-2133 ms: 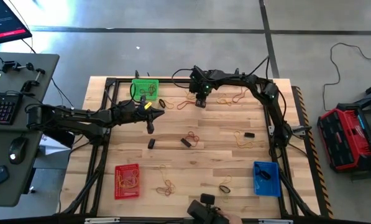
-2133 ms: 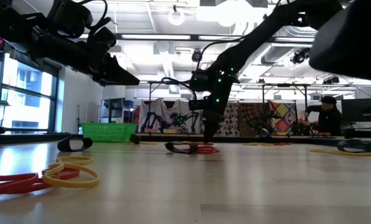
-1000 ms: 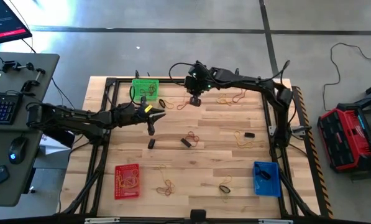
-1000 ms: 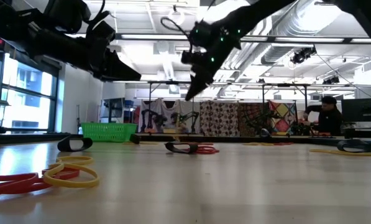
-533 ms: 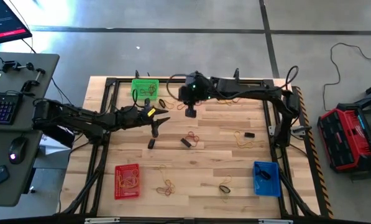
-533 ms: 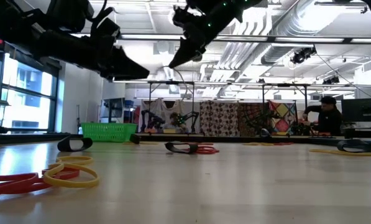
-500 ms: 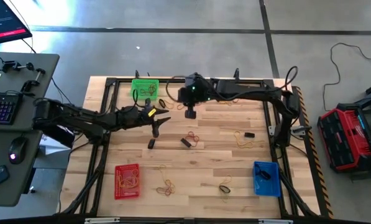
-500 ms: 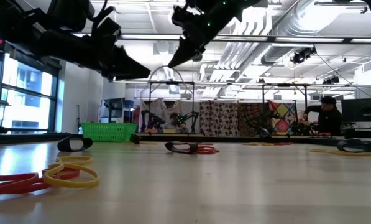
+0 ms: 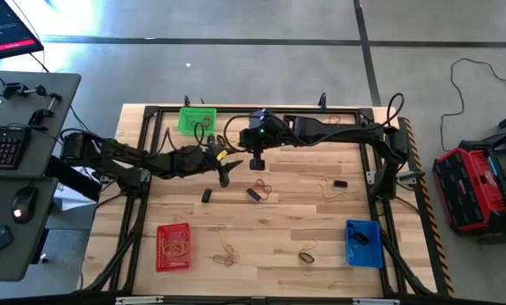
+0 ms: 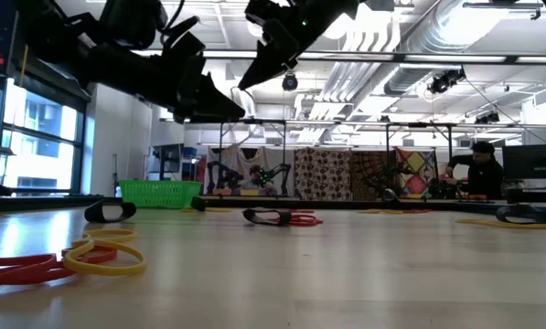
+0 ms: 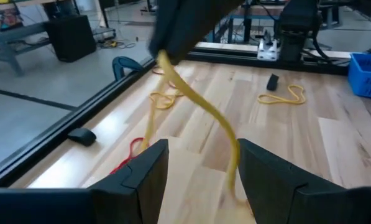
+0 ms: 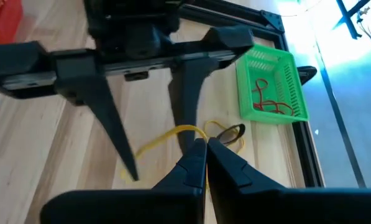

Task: Sort rubber bands into baskets
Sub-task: Put the yellow rubber band into the red bin

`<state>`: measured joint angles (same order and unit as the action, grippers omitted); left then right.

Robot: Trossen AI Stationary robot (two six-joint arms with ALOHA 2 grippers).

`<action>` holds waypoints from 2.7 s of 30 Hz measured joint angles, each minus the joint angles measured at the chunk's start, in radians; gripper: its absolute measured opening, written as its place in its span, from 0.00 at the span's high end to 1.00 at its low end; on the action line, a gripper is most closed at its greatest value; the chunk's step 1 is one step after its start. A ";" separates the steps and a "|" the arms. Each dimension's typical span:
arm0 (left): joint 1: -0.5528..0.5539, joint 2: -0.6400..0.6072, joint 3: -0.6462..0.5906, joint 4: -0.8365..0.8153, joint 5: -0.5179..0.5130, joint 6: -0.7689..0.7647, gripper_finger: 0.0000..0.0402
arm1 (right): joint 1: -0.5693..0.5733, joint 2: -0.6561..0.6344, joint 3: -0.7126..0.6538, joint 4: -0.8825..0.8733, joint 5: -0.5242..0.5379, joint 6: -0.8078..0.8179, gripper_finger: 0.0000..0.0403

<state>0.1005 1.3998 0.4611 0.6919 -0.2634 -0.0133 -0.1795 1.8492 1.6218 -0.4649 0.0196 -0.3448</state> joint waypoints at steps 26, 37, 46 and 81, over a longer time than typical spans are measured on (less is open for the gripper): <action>-0.011 -0.062 0.002 -0.051 -0.016 -0.015 1.00 | 0.010 0.000 0.000 -0.031 0.002 0.034 1.00; -0.011 -0.219 0.001 -0.250 -0.017 -0.009 1.00 | 0.059 -0.034 0.000 -0.052 0.174 0.030 0.76; -0.044 -0.360 0.001 -0.394 -0.004 0.008 1.00 | 0.042 -0.052 -0.070 0.036 0.082 -0.004 0.91; -0.498 -0.522 0.328 -1.175 0.234 -0.169 1.00 | 0.098 -0.079 -0.580 0.667 -0.099 0.149 1.00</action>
<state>-0.3979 0.8776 0.7893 -0.4830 -0.0291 -0.1825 -0.0818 1.7706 1.0420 0.2016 -0.0795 -0.1963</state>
